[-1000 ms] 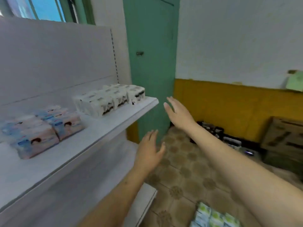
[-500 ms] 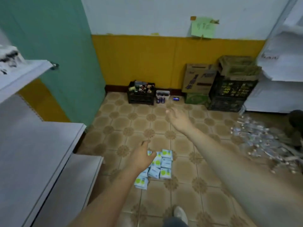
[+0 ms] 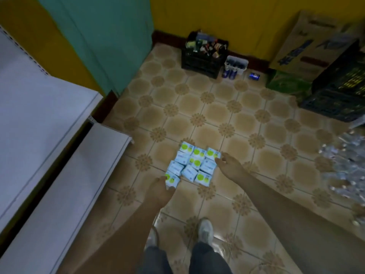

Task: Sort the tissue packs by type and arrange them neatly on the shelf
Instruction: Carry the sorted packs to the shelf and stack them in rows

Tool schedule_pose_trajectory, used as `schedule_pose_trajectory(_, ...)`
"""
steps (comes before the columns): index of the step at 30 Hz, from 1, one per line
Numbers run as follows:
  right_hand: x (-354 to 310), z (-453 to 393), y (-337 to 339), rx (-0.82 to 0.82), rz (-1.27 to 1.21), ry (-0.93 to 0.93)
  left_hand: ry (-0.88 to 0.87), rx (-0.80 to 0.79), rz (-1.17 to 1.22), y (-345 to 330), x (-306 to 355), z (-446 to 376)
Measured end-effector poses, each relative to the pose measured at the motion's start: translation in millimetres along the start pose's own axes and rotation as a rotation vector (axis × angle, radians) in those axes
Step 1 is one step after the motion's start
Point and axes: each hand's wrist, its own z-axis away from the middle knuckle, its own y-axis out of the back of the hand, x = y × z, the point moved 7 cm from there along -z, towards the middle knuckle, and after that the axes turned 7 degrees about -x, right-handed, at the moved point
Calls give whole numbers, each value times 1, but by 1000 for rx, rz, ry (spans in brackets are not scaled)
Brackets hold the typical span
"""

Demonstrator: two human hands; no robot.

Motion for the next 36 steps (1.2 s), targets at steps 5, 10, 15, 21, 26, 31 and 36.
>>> schedule_pose_trajectory(5,0,-118,-52,-88,14,8,164,-14,82,-42,-90,-117)
schedule_pose_trajectory(10,38,-259,-166,-143,66,17,198,-79,71,-113,-187,-257)
schedule_pose_trajectory(15,130,-390,-330,-155,40,-99,187,-91,-12,-191,-275,-407)
schedule_pose_trajectory(21,205,-529,-477,-155,-472,-267,138,-27,511,-252,-329,-577)
schedule_pose_trajectory(26,211,-578,-544,-133,-932,-314,152,-107,767,-301,-347,-620)
schedule_pose_trajectory(31,183,-533,-514,-251,-932,-337,228,-142,889,-286,-331,-572)
schedule_pose_trajectory(36,102,-448,-420,-316,-861,-212,180,-109,1072,-211,-274,-494)
